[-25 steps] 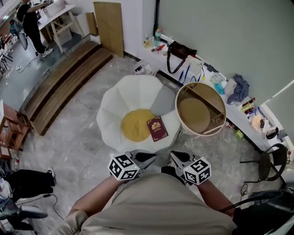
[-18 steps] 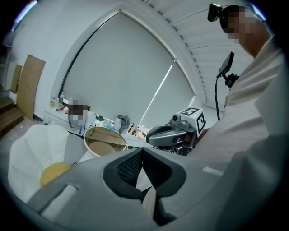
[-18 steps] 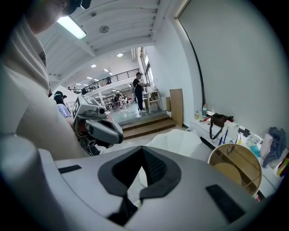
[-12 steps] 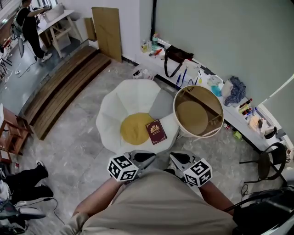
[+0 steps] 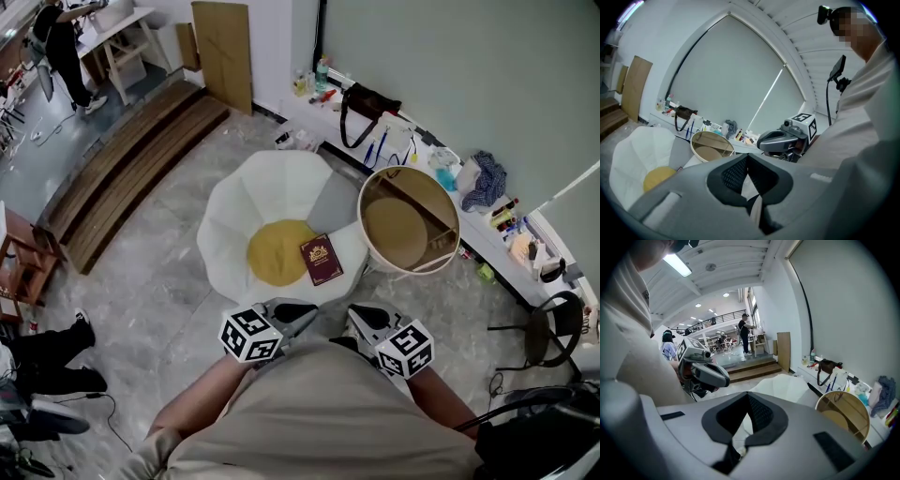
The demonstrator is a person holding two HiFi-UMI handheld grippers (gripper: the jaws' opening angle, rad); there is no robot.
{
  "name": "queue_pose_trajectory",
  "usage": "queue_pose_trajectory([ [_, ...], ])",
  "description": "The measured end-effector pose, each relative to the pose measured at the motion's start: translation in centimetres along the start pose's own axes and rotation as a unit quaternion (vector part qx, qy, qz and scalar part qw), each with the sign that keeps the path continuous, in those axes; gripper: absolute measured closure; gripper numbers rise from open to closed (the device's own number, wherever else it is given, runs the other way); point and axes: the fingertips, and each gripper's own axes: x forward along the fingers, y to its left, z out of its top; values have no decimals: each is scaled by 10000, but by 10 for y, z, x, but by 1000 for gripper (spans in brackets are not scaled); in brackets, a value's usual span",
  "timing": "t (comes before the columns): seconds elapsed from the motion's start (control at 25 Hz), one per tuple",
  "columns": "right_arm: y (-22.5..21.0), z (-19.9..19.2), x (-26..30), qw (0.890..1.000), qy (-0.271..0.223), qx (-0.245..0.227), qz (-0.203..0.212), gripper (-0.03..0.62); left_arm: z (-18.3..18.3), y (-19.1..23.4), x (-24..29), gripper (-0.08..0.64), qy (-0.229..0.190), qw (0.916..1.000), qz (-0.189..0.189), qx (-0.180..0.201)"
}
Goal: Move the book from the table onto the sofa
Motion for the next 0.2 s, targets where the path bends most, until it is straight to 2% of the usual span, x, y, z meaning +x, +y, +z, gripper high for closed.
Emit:
queue_pose_trajectory([
  [0.2,-4,-3,7,10000,19,-4,-39,580,-7,10,1,552,13,10000,12,-8],
])
